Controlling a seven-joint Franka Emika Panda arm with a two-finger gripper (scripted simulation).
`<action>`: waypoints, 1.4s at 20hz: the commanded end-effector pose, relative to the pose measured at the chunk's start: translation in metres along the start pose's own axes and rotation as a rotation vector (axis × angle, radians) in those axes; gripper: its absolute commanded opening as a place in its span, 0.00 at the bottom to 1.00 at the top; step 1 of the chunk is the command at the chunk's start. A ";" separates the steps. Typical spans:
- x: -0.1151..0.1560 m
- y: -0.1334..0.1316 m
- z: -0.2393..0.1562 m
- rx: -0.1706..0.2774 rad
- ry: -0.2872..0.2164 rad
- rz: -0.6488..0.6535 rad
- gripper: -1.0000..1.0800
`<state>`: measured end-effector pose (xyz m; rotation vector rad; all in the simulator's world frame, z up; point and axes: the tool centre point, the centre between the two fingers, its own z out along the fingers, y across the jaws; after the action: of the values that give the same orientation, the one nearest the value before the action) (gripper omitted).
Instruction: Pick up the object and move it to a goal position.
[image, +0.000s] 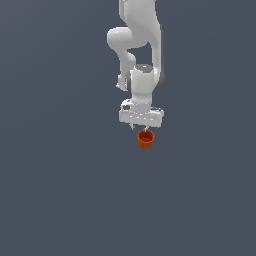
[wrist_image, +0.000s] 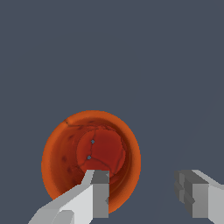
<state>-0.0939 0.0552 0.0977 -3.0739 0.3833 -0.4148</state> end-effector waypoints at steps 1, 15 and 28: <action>0.000 0.000 0.000 0.000 0.000 0.000 0.62; -0.001 0.000 0.030 0.002 0.002 0.003 0.62; 0.000 0.000 0.030 0.001 0.002 0.002 0.00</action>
<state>-0.0862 0.0547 0.0690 -3.0715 0.3870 -0.4193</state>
